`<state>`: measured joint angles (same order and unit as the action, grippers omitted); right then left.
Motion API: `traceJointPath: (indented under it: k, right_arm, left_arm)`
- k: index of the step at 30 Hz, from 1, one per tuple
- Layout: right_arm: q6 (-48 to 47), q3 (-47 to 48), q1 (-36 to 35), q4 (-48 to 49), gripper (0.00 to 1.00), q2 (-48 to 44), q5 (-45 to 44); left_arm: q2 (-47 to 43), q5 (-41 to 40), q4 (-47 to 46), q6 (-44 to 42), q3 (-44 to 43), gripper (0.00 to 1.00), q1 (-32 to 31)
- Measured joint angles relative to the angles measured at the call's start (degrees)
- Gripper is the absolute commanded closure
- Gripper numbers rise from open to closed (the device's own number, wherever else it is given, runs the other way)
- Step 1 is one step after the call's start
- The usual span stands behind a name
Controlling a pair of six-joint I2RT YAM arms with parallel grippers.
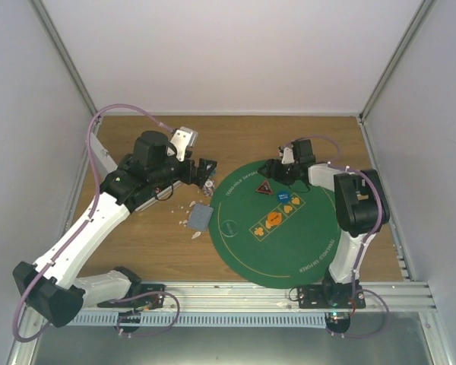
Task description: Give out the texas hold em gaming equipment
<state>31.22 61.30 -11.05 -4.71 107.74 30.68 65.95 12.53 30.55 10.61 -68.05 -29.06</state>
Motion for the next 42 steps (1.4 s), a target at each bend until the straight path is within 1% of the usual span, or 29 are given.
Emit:
traceJointPath:
  k: [4,8,11,16,27,36,42]
  right_arm:
    - [-1.2,0.6,0.0,0.2,0.38,3.3,2.3]
    - [-2.1,-0.5,0.0,1.5,0.39,3.3,4.6]
    - [-2.9,-2.9,-0.5,3.9,0.39,2.4,5.9]
    - [-4.0,-8.2,-2.6,5.2,0.4,-1.1,7.0]
    - [-3.3,-18.6,-10.7,4.3,0.4,-10.3,6.0]
    - [2.3,-27.5,-19.8,4.8,0.4,-19.0,3.7]
    - [5.7,-29.6,-25.4,4.7,0.4,-21.8,2.7]
  left_arm:
    - [2.1,0.0,0.0,-0.9,-1.3,0.02,0.0]
    - [3.8,0.1,0.1,-1.2,-1.5,0.03,0.0]
    - [4.0,0.3,0.1,-1.2,-1.5,0.02,0.0]
    - [4.0,0.5,0.0,-1.1,-1.4,0.02,0.0]
    - [2.1,1.2,-0.5,0.2,1.2,0.02,0.0]
    - [0.3,1.7,-1.2,1.9,3.0,0.02,0.0]
    - [-1.4,1.9,-1.5,2.5,4.6,0.02,0.0]
